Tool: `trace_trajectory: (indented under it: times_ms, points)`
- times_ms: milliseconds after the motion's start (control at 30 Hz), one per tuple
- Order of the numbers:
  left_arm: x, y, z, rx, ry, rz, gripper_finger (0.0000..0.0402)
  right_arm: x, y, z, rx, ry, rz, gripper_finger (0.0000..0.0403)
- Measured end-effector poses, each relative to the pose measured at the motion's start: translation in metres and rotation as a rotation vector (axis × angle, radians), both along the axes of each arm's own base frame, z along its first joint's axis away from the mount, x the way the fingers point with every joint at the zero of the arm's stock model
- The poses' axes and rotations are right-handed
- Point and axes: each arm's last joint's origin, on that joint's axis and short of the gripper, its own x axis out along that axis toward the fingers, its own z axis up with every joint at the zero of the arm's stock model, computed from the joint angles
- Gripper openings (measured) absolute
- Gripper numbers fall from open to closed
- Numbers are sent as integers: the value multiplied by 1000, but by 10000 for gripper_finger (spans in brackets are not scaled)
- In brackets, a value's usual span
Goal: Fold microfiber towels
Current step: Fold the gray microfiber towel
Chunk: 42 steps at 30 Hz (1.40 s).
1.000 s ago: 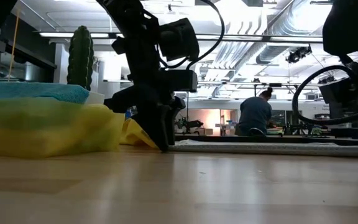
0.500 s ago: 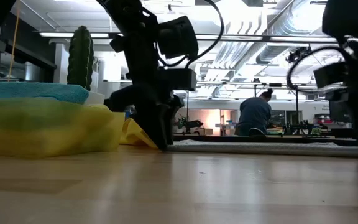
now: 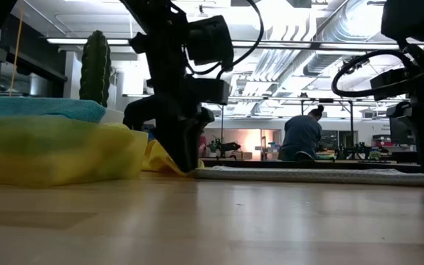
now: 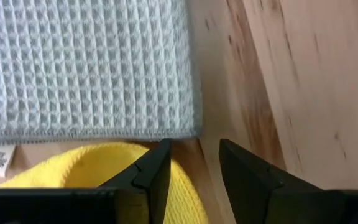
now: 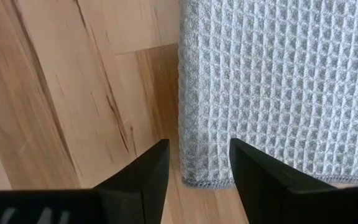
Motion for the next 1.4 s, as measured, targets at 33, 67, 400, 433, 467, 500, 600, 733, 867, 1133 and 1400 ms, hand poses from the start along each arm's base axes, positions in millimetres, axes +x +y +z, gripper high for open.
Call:
trace_trajectory:
  times_ms: [33, 67, 400, 433, 467, 500, 600, 733, 867, 1133, 1400]
  points:
    - [1, 0, 0, 1, -7, -1, 126, 0, 0, 0, 0, 0, 0, 161]
    - [2, -1, 0, 3, -16, -3, 126, 0, 0, 0, 0, 0, 0, 161]
    - [5, -2, 10, 13, -85, -27, 126, 1, 0, 0, 5, -5, 0, 161]
    - [5, -2, 10, 7, -87, -38, 126, 1, 0, 0, 6, -5, 0, 161]
    - [6, -2, 9, -1, -90, -46, 126, 1, 0, 0, 7, -6, 0, 161]
    - [7, -3, 8, -10, -95, -49, 126, 1, 0, 0, 8, -8, 0, 161]
    - [10, -4, 6, -15, -110, -55, 126, 1, 1, 0, 8, -10, 0, 161]
    - [10, -5, -10, -25, -59, -57, 126, 1, 1, 0, 9, -13, 0, 161]
    - [10, -6, -15, -33, -36, -42, 126, 1, 1, 0, 9, -14, 0, 161]
    - [11, -7, -15, -20, -35, -15, 126, 6, 3, 9, 27, -21, 37, 161]
    - [11, -6, -16, -19, -33, -14, 126, 3, 8, 7, 26, -30, 109, 160]
